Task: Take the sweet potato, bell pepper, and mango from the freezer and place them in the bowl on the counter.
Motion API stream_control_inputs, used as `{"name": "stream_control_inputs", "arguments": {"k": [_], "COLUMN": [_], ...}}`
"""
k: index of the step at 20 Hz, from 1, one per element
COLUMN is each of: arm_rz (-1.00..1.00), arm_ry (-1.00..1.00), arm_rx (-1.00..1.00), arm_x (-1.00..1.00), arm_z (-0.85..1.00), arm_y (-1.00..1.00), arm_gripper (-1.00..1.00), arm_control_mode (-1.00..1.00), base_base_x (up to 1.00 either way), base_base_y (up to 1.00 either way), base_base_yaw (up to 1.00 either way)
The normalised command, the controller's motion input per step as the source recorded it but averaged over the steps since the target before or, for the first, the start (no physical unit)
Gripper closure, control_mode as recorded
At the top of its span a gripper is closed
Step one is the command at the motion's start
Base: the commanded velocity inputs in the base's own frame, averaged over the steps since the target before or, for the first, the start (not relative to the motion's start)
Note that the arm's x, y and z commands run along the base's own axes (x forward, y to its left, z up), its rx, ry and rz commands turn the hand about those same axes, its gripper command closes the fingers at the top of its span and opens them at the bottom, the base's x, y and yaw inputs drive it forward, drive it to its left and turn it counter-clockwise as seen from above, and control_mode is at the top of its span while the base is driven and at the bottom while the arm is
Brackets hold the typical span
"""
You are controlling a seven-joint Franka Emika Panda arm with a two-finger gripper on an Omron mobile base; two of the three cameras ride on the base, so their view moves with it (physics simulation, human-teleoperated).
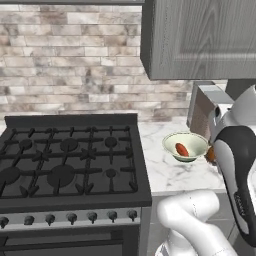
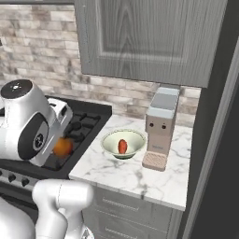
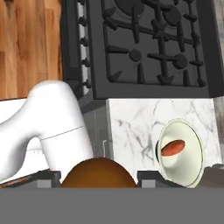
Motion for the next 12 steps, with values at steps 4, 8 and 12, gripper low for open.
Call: {"name": "stream_control_inputs", "arguments": {"k": [4, 8, 12], "arm_rz": [0.0, -0.04, -0.12], "arm_ry": [-0.25, -0.33, -0.01], "arm_rx": [-0.01, -0.04, 0.0], "arm_x": [0.43, 0.36, 0.71], "arm_z": [-0.16, -0.15, -0.08], "arm_y": [0.0, 0.0, -0.04], "arm_gripper": [1.0, 1.0, 1.0], "arm_control_mode": [-1.0, -1.0, -1.0], "base_base_x": [0.0, 0.0, 0.0], "base_base_y": [0.0, 0.0, 0.0], "base_base_yaw": [0.0, 0.0, 0.0]}}
